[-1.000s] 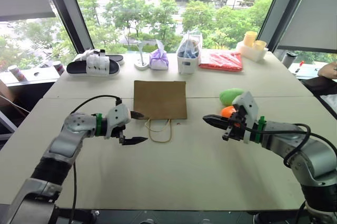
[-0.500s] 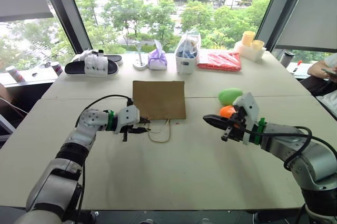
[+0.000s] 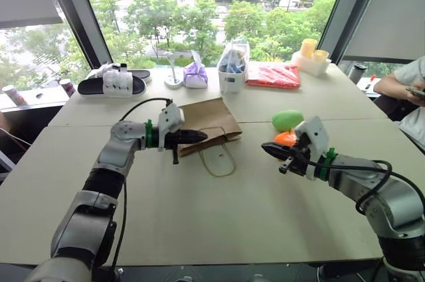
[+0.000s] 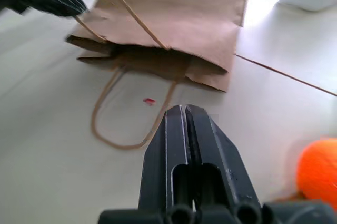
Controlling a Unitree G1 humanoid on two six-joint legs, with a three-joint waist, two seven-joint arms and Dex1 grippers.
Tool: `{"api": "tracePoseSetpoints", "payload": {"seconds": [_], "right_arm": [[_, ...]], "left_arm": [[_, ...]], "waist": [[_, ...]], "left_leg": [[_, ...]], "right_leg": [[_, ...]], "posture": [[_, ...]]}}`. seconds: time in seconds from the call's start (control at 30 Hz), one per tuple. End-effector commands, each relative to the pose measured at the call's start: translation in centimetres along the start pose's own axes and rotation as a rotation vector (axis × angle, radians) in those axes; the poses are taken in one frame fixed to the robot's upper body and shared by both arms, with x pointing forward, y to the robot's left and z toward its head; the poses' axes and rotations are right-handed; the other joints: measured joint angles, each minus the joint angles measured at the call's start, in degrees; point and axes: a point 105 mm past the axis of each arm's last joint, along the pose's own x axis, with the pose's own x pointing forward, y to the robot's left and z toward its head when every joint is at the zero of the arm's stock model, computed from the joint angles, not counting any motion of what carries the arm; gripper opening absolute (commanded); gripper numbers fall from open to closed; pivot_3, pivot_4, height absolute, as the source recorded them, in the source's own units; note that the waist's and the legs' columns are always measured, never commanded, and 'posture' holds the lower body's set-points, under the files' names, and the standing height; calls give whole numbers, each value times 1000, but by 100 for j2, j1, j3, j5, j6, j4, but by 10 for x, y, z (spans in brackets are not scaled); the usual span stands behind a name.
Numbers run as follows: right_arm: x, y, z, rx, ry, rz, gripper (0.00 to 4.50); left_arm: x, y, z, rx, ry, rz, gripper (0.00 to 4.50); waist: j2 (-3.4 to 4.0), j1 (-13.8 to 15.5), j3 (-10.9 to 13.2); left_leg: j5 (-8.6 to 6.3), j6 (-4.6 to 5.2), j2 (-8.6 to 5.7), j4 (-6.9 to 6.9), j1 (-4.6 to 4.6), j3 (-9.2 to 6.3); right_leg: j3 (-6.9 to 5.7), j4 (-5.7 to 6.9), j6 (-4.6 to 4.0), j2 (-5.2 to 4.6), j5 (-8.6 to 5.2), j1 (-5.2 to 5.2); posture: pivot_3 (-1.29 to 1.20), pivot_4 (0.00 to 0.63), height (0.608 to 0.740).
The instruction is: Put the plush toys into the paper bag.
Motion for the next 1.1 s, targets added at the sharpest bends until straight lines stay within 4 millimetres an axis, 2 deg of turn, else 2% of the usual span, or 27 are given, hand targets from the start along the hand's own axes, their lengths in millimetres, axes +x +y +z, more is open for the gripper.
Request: {"api": "tracePoseSetpoints", "payload": {"seconds": [0.03,0.17,0.3,0.37,0.43,0.57,0.73,0.87,1.1], "right_arm": [[8,12,13,-13,-58,23,0],[35,31,8,14,-53,49,0],[60,41,4,26,-49,41,0],[79,40,-1,42,-30,1,0],[89,38,-3,42,-17,-21,0],[123,29,4,-21,-24,-61,0],[152,25,-18,-68,34,-98,0],[161,32,-34,-58,69,-76,0],[161,39,-49,-55,97,-47,0]], "left_arm": [[-1,3,22,10,-60,14,15],[1,2,30,-14,-87,19,15],[3,-1,34,-21,-95,13,15],[4,-4,36,-28,-103,8,15],[4,-5,37,-30,-104,6,15],[4,-13,47,-44,-131,-14,15],[0,-13,58,-76,-168,6,15],[-7,7,78,-115,-251,123,15],[-27,50,107,-170,-373,316,15]], "waist": [[0,-8,0],[0,-2,0],[0,9,0],[0,9,0],[0,3,-1],[0,-25,-1],[0,-131,-2],[0,-157,-2],[0,-174,-5]], "left_leg": [[4,-7,0,0,1,1],[5,-9,2,1,2,0],[22,-38,1,2,1,-1],[22,-38,0,3,1,0],[25,-42,0,3,1,0],[27,-46,0,2,1,3],[27,-47,1,-2,2,-1],[27,-47,2,-4,2,-10],[31,-54,0,-2,5,-18]], "right_leg": [[0,0,0,1,0,0],[3,2,-1,2,1,0],[5,2,-3,1,2,-1],[5,2,-3,1,2,-1],[8,3,-5,2,5,-2],[12,4,-6,2,9,-7],[12,14,-6,4,9,-11],[14,14,-6,4,9,-15],[16,21,-6,7,10,-16]], "posture": [[0,150,740],[0,150,740],[0,150,740],[0,150,740],[0,150,740],[0,150,740],[0,150,740],[0,150,740],[0,150,740]]}}
